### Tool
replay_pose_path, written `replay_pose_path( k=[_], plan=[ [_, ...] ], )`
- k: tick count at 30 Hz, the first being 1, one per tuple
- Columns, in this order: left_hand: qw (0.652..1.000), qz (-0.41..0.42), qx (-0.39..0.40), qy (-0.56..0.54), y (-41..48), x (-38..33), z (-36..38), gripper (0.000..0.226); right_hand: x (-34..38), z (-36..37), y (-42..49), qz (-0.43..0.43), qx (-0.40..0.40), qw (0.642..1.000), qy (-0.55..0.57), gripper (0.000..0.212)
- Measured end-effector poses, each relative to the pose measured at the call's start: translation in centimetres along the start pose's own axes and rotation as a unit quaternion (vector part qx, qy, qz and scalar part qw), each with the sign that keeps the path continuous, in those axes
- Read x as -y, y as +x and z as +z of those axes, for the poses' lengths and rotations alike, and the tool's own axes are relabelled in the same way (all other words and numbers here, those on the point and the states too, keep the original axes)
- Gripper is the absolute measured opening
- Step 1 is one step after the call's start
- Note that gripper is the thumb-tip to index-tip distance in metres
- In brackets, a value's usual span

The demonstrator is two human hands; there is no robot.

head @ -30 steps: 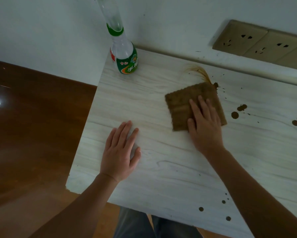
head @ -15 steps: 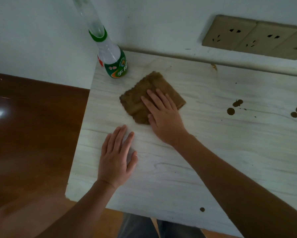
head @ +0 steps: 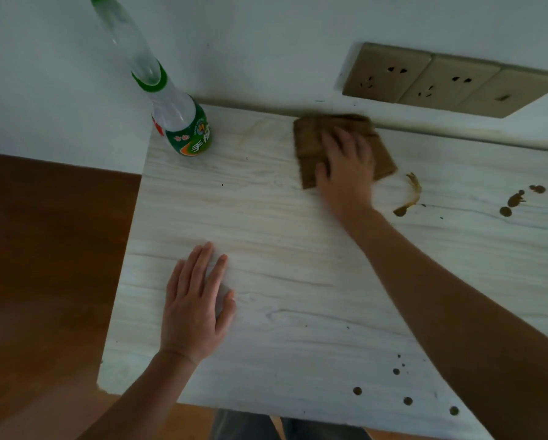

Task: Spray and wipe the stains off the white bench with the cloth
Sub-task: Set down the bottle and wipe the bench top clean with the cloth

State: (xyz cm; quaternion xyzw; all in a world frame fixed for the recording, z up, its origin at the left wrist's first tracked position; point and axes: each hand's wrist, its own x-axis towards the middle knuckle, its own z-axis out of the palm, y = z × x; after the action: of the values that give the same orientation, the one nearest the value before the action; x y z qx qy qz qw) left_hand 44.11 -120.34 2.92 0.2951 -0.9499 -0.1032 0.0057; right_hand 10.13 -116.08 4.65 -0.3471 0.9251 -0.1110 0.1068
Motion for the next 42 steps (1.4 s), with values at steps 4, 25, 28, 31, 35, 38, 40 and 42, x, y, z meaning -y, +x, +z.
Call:
replay_pose_path(
  k=[4, 25, 28, 31, 35, 38, 40, 42],
  plan=[
    [1.000, -0.004, 0.008, 0.005, 0.0, 0.0, 0.1, 0.065, 5.4, 1.9, -0.3, -0.090, 0.012, 0.995, 0.032, 0.053],
    [1.000, -0.001, 0.002, -0.007, -0.1, 0.3, 0.4, 0.064, 7.4, 3.2, -0.1, -0.120, -0.009, 0.993, -0.001, 0.055],
    [1.000, -0.002, 0.002, -0.005, -0.1, 0.2, 0.4, 0.064, 8.6, 4.1, -0.6, -0.179, -0.005, 0.984, -0.001, 0.054],
    [1.000, -0.001, 0.001, -0.006, -0.1, 0.3, 0.5, 0.064, 6.6, 3.3, 1.1, -0.177, 0.003, 0.984, -0.005, 0.056],
    [1.000, 0.002, -0.008, -0.012, -0.1, 0.3, 0.5, 0.064, 5.7, 2.6, 3.4, -0.122, -0.015, 0.992, -0.007, 0.056],
    [1.000, 0.000, -0.008, -0.013, -0.2, 0.3, 0.5, 0.063, 7.0, 3.4, 2.6, -0.121, -0.029, 0.992, -0.010, 0.057],
    [1.000, 0.000, -0.004, -0.012, -0.1, 0.3, 0.4, 0.063, 7.5, 3.7, 1.2, -0.159, -0.023, 0.987, -0.012, 0.055],
    [1.000, -0.001, -0.002, -0.011, -0.1, 0.2, 0.4, 0.063, 7.3, 3.9, -1.0, -0.238, -0.011, 0.971, -0.012, 0.055]
  ],
)
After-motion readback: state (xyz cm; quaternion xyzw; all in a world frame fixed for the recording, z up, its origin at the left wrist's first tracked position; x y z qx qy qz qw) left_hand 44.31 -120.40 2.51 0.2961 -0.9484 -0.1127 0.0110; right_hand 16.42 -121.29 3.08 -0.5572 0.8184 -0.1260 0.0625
